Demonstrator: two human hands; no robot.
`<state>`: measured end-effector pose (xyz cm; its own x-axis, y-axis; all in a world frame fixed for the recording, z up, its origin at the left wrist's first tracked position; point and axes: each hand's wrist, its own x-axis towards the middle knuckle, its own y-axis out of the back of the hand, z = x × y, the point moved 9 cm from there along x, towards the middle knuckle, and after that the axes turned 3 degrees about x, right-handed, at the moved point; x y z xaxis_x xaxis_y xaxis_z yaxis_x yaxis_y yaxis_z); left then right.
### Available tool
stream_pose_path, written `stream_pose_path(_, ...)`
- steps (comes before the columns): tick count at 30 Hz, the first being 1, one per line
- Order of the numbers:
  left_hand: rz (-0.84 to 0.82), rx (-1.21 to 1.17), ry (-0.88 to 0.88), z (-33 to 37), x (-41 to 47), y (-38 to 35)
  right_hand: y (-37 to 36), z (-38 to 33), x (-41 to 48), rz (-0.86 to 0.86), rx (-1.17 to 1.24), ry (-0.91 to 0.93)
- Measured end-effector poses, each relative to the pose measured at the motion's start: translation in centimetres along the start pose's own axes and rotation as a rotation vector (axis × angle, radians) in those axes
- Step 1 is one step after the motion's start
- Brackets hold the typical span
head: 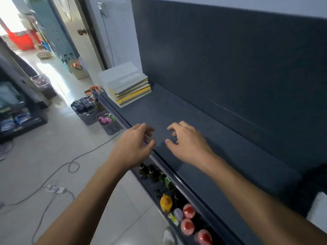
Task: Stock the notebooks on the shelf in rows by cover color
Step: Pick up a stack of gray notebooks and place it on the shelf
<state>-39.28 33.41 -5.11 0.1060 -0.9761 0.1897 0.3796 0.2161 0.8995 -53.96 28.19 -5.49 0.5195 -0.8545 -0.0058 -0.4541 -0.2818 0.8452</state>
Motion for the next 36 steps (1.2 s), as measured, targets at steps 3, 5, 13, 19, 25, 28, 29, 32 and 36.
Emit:
stream_pose_path(3, 0.025, 0.002, 0.048, -5.2, 1.9, 1.6, -1.6, -2.6, 4.7, -0.02, -0.002, 0.018)
stream_pose_path(5, 0.032, 0.002, 0.07, -8.4, 2.9, 2.5, -2.9, -4.3, 7.2, -0.046, -0.003, 0.029)
stream_pose_path(13, 0.052, -0.044, 0.089, -19.3, 7.6, 5.8, -7.0, -10.1, 16.6, -0.05, -0.02, 0.0)
stream_pose_path(19, 0.004, -0.021, -0.045, -25.8, 12.9, 8.2, -8.7, -13.5, 21.9, 0.029, -0.013, -0.137)
stream_pose_path(25, -0.071, -0.02, -0.182, -28.8, 17.8, 8.7, -10.0, -14.1, 24.7, 0.118, -0.019, -0.293)
stream_pose_path(28, -0.122, -0.007, -0.253, -29.1, 20.8, 8.2, -10.0, -13.8, 26.1, 0.18, 0.022, -0.318)
stream_pose_path(29, -0.13, -0.005, -0.277, -29.1, 21.9, 8.0, -9.9, -13.7, 26.7, 0.209, 0.031, -0.321)
stream_pose_path(32, -0.138, 0.0, -0.328, -29.0, 25.2, 7.5, -9.9, -12.9, 28.6, 0.25, 0.05, -0.36)
stream_pose_path(36, -0.119, 0.025, -0.354, -29.3, 30.1, 7.1, -10.2, -11.4, 31.5, 0.234, 0.091, -0.445)
